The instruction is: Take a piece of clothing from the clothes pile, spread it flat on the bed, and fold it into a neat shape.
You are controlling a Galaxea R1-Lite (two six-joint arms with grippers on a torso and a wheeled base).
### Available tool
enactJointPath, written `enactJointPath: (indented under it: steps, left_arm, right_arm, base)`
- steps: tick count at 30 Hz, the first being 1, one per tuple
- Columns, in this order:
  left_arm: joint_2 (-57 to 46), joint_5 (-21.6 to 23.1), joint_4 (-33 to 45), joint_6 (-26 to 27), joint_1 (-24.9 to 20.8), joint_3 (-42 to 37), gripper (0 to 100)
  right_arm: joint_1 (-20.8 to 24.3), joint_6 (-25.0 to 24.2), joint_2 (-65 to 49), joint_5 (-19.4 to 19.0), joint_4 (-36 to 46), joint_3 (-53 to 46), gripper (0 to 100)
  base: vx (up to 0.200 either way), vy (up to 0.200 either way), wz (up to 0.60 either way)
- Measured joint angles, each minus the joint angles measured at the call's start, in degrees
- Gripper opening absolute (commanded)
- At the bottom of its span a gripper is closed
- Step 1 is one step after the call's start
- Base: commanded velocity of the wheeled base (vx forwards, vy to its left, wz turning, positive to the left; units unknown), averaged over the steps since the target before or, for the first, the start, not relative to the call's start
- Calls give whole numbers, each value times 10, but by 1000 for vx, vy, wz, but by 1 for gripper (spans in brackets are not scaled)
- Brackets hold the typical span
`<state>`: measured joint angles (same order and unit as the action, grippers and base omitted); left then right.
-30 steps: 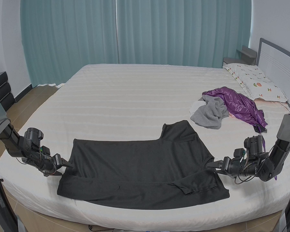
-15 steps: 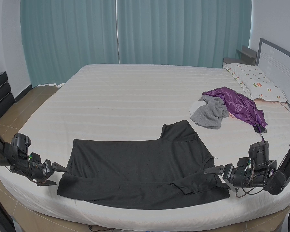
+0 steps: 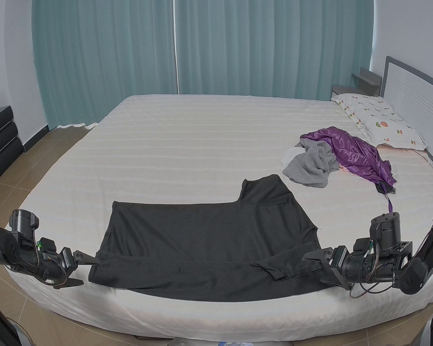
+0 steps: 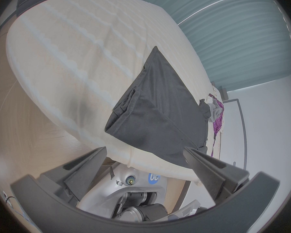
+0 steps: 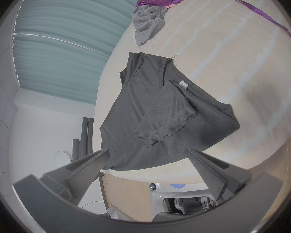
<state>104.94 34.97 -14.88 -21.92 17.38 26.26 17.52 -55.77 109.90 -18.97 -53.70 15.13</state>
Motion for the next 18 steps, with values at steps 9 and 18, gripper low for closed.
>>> enactJointPath:
  steps: [9,18]
  left_arm:
    - [11,1,-37,-33,7,0,100]
    - [22,1,-54,-35,14,-7,100]
  right_arm:
    - [3,-17,15,3,-2,-7,100]
    - [5,-43,23,4,-41,-17,100]
  base:
    - [0,89,0]
    - [0,111,0]
